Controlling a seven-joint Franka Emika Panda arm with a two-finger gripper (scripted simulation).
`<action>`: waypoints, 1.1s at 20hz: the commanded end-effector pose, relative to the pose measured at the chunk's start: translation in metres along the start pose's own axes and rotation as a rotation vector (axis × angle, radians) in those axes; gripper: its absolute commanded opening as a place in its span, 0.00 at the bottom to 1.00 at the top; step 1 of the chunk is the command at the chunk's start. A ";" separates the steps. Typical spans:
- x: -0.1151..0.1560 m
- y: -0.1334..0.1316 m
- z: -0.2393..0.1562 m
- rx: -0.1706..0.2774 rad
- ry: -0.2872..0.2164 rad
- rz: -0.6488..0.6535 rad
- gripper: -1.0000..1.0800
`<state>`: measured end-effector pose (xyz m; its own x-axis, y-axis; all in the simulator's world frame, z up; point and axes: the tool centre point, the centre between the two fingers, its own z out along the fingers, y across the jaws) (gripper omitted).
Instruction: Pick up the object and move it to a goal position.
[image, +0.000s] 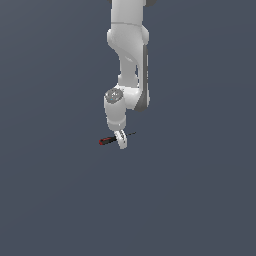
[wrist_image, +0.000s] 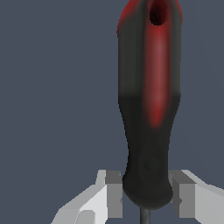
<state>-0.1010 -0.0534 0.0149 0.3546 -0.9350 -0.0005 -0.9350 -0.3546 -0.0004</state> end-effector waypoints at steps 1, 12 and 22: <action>0.000 0.000 0.000 0.000 0.000 0.000 0.00; -0.034 -0.027 -0.016 0.000 0.000 0.000 0.00; -0.108 -0.089 -0.051 -0.001 0.002 0.000 0.00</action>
<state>-0.0608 0.0642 0.0598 0.3554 -0.9347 0.0004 -0.9347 -0.3554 0.0007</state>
